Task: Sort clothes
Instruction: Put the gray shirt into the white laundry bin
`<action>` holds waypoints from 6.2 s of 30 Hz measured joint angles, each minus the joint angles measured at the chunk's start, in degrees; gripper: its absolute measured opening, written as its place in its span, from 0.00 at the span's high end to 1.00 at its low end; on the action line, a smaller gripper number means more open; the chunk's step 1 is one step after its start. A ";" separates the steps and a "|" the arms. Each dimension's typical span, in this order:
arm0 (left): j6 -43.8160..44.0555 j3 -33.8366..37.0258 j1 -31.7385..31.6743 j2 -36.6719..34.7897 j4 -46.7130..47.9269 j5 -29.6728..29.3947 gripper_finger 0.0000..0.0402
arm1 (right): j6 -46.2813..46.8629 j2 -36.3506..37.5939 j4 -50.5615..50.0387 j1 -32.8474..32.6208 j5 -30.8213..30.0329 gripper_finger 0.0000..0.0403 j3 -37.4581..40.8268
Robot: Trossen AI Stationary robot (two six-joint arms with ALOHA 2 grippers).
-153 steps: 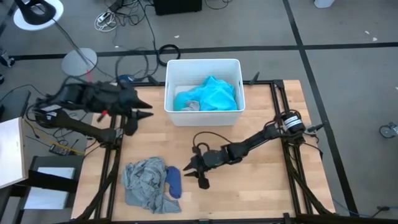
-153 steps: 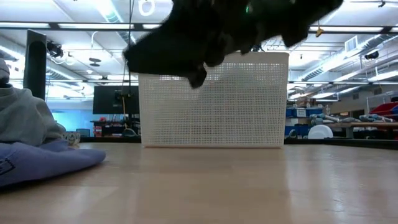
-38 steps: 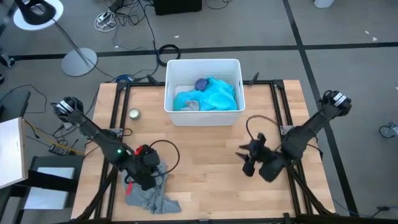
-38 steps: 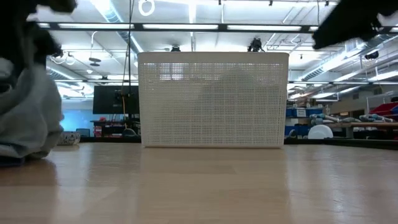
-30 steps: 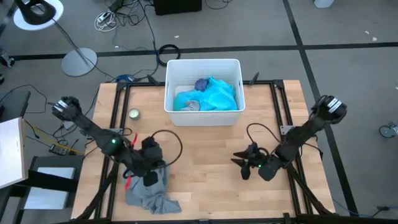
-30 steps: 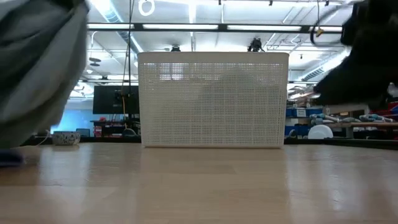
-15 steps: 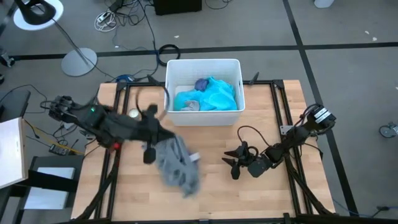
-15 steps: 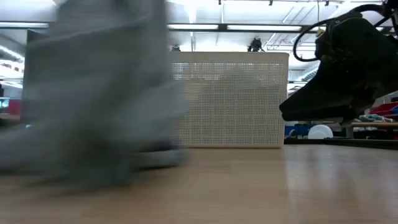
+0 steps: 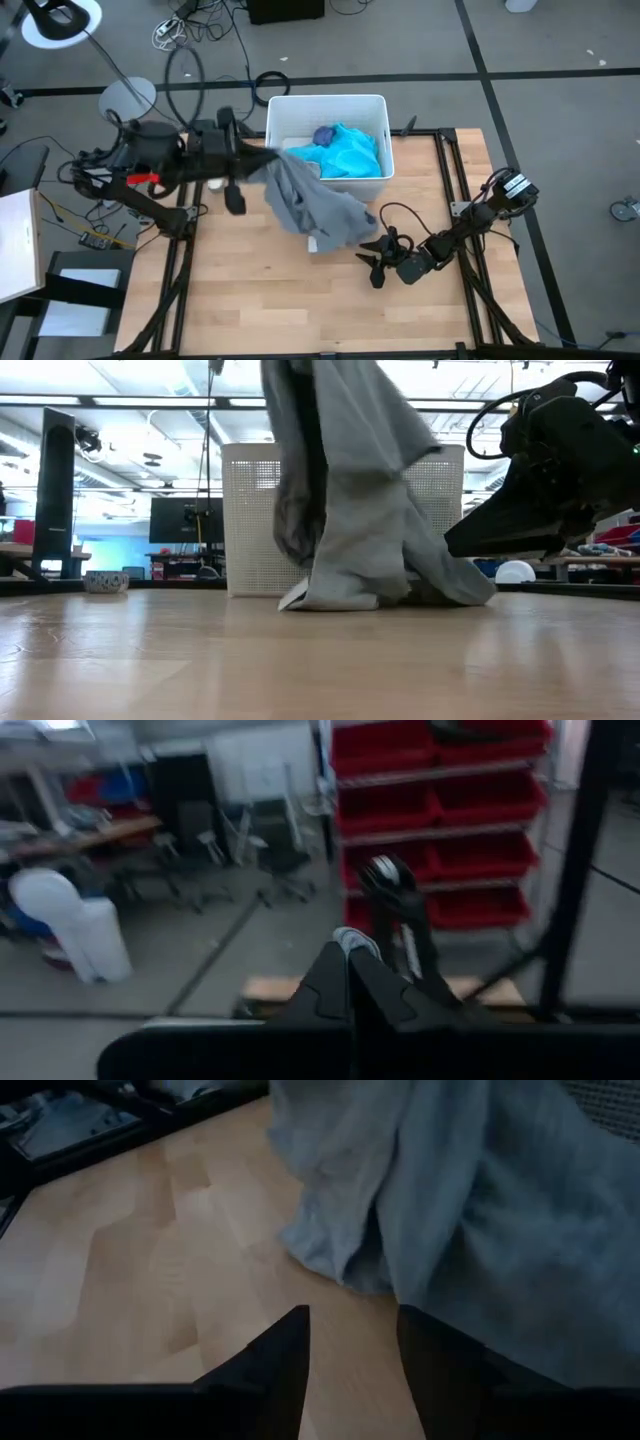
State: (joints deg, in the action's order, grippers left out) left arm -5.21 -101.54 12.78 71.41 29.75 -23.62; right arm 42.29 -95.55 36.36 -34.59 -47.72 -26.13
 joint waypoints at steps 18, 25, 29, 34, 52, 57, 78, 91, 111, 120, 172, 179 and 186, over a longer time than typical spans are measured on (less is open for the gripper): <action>-12.98 -6.54 -19.66 14.33 -38.04 6.15 1.00 | -1.43 0.00 -0.13 0.29 -0.07 0.62 0.00; -14.32 -21.50 -28.01 24.42 -33.62 8.68 1.00 | -2.46 0.00 -0.22 0.31 -0.07 0.62 0.00; -12.37 -28.71 -31.18 27.16 -13.06 7.07 1.00 | -3.30 0.01 -0.43 0.31 1.24 0.62 0.00; -8.64 -29.11 -32.60 29.95 3.30 6.66 0.97 | -3.72 0.02 -0.52 0.37 1.49 0.62 0.00; 4.13 -28.55 -32.59 31.27 37.15 10.54 0.68 | -3.55 0.02 -0.72 0.57 2.51 0.62 0.02; 4.35 -28.55 -26.47 27.44 38.46 12.72 0.67 | -3.57 0.02 -1.06 0.57 2.53 0.62 0.02; 15.08 19.14 5.07 4.01 8.75 1.52 0.67 | -3.47 1.27 -0.83 0.57 3.85 0.62 0.02; 23.69 61.80 12.93 -10.16 -31.59 -6.55 0.67 | -10.03 2.64 -1.04 1.27 2.44 0.62 0.02; 35.65 80.56 18.40 -10.33 -48.20 -18.53 0.67 | -17.61 0.09 1.26 24.97 12.19 0.62 -1.44; 34.10 80.56 18.40 -10.30 -47.95 -19.02 0.67 | -26.61 -11.69 1.97 28.02 22.73 0.63 -17.10; 35.35 80.61 18.42 -10.28 -43.36 -20.24 0.67 | -57.91 0.11 -59.37 51.47 9.24 1.00 -79.71; 37.18 81.82 18.37 -10.28 -43.71 -20.74 0.67 | -38.23 0.07 -75.24 53.83 32.00 1.00 -74.75; 37.25 82.01 18.37 -10.28 -45.00 -20.95 0.67 | -34.78 -1.90 -68.92 55.55 37.90 0.99 -62.94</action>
State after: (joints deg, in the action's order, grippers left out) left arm 32.04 -19.53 31.16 61.12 -15.25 -44.56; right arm 7.52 -97.45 -32.56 20.96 -9.83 -89.07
